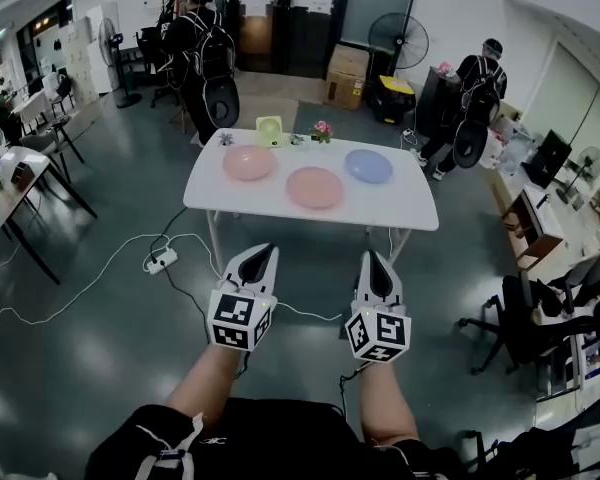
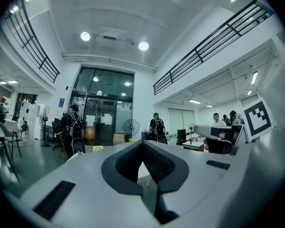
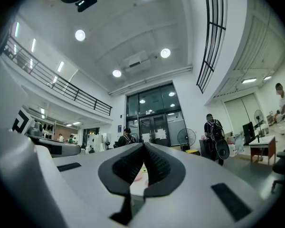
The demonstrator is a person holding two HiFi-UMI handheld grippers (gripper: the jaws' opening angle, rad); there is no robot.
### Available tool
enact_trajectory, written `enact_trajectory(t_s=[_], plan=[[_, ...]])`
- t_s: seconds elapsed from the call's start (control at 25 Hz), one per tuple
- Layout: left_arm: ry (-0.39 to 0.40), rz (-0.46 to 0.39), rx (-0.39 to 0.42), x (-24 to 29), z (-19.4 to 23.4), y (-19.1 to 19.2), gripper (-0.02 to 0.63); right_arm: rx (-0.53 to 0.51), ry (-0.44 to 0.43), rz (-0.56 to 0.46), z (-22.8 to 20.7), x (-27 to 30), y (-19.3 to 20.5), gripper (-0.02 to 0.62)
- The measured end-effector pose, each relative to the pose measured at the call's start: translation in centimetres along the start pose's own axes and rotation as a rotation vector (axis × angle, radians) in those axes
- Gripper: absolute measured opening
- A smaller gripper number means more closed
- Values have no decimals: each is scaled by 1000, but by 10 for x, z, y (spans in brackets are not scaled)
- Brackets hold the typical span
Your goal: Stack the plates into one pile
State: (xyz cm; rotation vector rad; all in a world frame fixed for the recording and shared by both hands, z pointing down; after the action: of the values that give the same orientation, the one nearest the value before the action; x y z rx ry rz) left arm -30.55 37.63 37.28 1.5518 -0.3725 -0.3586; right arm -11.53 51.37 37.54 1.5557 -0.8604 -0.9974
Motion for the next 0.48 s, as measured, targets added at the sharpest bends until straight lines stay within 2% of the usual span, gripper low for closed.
enact_trajectory(t_s=[0.48], plan=[[-20, 18, 23, 39, -77, 4, 12, 11, -15, 6, -80, -22, -1, 15]])
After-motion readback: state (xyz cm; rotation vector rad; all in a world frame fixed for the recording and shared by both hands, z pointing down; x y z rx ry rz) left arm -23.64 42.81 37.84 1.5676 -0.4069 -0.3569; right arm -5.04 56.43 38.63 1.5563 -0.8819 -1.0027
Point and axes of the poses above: the fingertips, and each gripper's own axes: x forward along the fingers, z to its left, y out of its underside, the point moved 8 cm from there along -x, backward along the fingers, and after that the axes turned 3 degrees about y, right-handed, at the moved point
